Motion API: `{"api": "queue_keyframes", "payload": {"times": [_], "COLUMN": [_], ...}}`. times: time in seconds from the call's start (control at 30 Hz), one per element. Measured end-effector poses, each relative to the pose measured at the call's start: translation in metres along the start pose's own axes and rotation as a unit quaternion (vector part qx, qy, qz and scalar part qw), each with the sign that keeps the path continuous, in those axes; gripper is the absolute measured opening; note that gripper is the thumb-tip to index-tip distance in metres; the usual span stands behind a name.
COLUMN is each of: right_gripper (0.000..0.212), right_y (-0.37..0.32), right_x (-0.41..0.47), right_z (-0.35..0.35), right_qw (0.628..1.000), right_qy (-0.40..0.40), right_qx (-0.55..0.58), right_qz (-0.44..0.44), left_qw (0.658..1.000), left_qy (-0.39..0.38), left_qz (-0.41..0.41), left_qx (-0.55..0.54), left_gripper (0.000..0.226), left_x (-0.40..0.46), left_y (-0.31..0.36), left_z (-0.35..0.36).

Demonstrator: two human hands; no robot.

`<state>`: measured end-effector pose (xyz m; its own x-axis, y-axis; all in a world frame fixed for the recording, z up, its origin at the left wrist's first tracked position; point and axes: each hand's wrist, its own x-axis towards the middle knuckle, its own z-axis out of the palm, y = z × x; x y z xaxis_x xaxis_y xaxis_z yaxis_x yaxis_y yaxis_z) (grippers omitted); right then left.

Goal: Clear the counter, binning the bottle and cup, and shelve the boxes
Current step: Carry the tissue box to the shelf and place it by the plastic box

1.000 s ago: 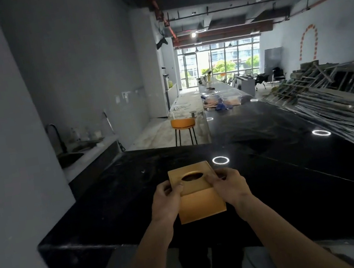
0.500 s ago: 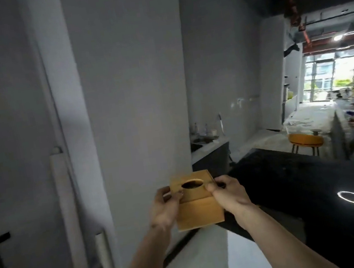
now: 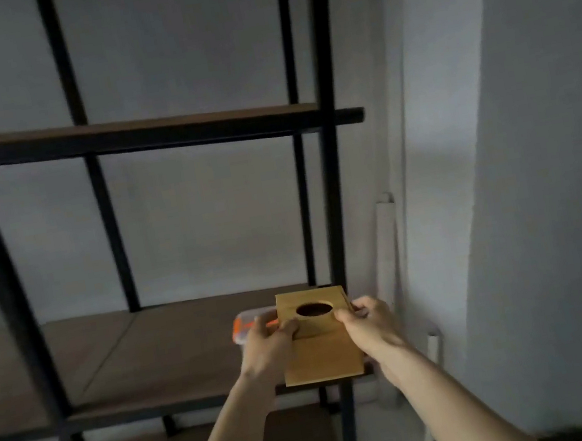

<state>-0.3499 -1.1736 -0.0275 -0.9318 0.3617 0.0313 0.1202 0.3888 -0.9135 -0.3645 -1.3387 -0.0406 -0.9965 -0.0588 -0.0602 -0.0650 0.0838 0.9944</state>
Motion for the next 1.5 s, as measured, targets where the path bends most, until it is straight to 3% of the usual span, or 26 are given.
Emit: {"api": "queue_keyframes", "payload": {"times": [0.17,0.4,0.77,1.37,1.5], "right_gripper": [0.032,0.032,0.035,0.032,0.045], "right_y": [-0.03,-0.057,-0.084,-0.016,0.01], "right_x": [0.021,0.092,0.224,0.326,0.326], "right_z": [0.106,0.215,0.338,0.504,0.518], "right_qw": [0.995,0.982,0.974,0.977,0.966], "right_qy": [-0.085,-0.18,-0.223,-0.156,-0.168], "right_qx": [-0.015,-0.008,0.012,-0.042,-0.094], "right_qz": [-0.04,-0.054,-0.029,0.136,0.17], "left_qw": [0.996,0.988,0.981,0.985,0.977], "left_qy": [0.091,0.153,0.186,0.007,-0.013], "left_qz": [-0.004,-0.032,-0.058,-0.145,-0.179], "left_qx": [0.007,0.014,0.018,0.098,0.119], "left_gripper": [0.038,0.043,0.04,0.049,0.053], "left_x": [0.038,0.125,0.289,0.5,0.509], "left_y": [-0.021,-0.034,-0.04,-0.182,-0.22], "left_z": [-0.094,-0.161,-0.216,-0.277,-0.272]}}
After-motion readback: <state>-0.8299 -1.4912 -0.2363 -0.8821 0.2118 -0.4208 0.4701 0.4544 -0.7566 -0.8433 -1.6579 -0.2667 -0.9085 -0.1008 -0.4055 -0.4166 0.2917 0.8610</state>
